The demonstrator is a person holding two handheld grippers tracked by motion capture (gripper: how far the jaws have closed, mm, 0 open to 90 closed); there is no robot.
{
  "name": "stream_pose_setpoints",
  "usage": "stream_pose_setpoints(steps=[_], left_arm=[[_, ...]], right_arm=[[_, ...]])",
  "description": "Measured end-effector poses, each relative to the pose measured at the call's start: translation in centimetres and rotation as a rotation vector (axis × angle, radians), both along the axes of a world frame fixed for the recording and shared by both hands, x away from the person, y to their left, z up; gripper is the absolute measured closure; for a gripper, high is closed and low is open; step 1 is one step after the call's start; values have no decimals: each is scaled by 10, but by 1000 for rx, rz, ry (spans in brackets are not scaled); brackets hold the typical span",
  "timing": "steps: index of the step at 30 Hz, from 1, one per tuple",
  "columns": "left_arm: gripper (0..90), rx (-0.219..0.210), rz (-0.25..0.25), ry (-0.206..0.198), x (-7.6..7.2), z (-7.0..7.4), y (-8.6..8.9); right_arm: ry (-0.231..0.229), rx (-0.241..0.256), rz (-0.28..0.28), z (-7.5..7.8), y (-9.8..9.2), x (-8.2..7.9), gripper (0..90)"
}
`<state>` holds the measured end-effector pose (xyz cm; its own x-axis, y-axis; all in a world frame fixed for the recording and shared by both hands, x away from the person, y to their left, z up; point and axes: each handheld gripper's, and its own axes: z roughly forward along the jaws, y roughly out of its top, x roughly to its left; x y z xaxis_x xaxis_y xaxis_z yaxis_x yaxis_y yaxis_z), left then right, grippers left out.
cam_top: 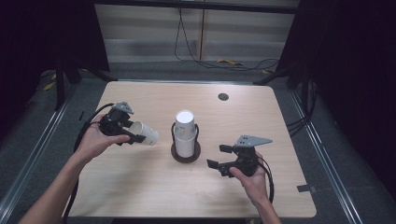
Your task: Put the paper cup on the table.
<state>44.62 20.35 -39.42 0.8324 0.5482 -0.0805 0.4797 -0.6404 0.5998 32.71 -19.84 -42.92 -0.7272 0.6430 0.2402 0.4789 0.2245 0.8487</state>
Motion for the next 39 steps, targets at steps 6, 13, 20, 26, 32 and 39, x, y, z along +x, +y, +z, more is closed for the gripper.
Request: stream_pose_setpoints(steps=[6, 13, 20, 26, 32, 39], left_arm=[[252, 50, -10, 59, 7, -7, -3], [252, 106, -4, 69, 18, -11, -4], [252, 150, 4, 69, 23, -8, -9], [250, 223, 0, 101, 27, -11, -13], [242, 263, 36, 89, 32, -15, -13], [226, 270, 55, 88, 37, -17, -17]], right_arm=[[-4, 3, -13, 1, -1, 0, 178], [0, 0, -4, 0, 3, -1, 178], [-4, 1, -8, 0, 1, 0, 178], [-4, 2, -6, 1, 2, -1, 179], [0, 0, -6, 0, 2, -1, 179], [0, 0, -6, 0, 2, 0, 179]])
